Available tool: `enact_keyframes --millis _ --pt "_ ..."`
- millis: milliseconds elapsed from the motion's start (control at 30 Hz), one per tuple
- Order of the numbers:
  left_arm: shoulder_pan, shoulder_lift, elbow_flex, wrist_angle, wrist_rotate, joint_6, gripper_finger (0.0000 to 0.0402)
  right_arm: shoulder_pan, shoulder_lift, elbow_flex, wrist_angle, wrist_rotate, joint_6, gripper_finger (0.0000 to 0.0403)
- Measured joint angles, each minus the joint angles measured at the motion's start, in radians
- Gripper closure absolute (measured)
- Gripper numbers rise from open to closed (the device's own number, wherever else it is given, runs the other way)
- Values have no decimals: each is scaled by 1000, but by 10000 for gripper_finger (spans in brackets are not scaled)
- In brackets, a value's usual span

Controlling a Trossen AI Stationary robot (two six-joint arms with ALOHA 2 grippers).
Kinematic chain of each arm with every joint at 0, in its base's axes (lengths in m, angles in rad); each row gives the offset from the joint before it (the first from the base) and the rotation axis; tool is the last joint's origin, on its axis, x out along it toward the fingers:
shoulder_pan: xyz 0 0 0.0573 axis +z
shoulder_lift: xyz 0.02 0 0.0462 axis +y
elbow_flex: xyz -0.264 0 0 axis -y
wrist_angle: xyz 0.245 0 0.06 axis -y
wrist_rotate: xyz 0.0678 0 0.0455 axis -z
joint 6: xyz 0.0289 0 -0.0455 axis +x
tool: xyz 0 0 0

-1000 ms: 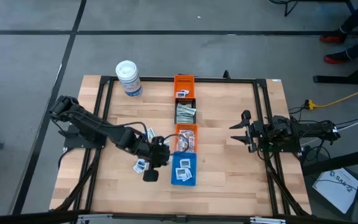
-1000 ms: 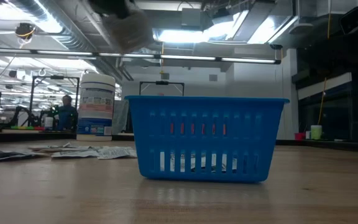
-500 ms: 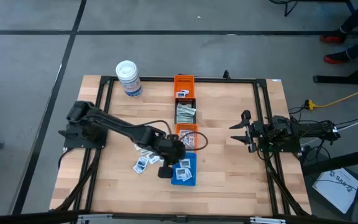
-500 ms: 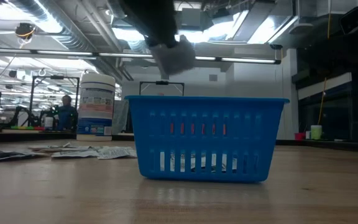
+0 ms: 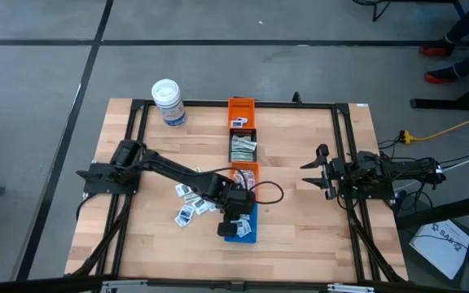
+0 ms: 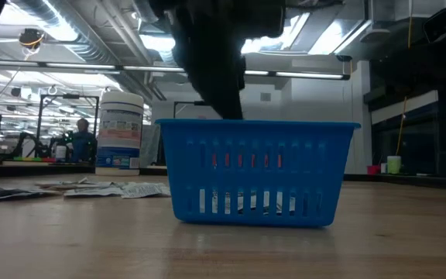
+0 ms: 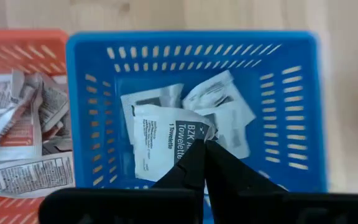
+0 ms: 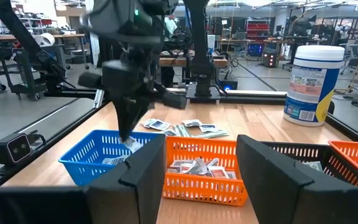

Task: Pick & Place First Aid Supplies
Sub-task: Put the gray towelette pack into the blue bin, then put the blue alcohol pad into the top orange bin

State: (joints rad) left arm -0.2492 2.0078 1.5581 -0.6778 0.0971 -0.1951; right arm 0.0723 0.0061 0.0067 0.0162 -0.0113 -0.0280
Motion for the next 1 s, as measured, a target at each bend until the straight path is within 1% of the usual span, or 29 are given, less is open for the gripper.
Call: enact_keyframes --millis 233,400,533,800,900,1000 --pt "2 24 0 4 -30 2 397 0 0 0 0 0 0 208" --pt "1 24 0 2 -37 83 385 0 0 0 0 0 0 208" --pt "-5 24 0 1 -54 82 360 0 0 0 0 0 0 208" --pt "-13 18 0 1 -62 52 292 0 0 0 0 0 0 208" --pt "-21 -8 -1 2 -64 52 277 0 0 0 0 0 0 208" --pt "-31 -38 -1 0 -85 52 271 0 0 0 0 0 0 208"
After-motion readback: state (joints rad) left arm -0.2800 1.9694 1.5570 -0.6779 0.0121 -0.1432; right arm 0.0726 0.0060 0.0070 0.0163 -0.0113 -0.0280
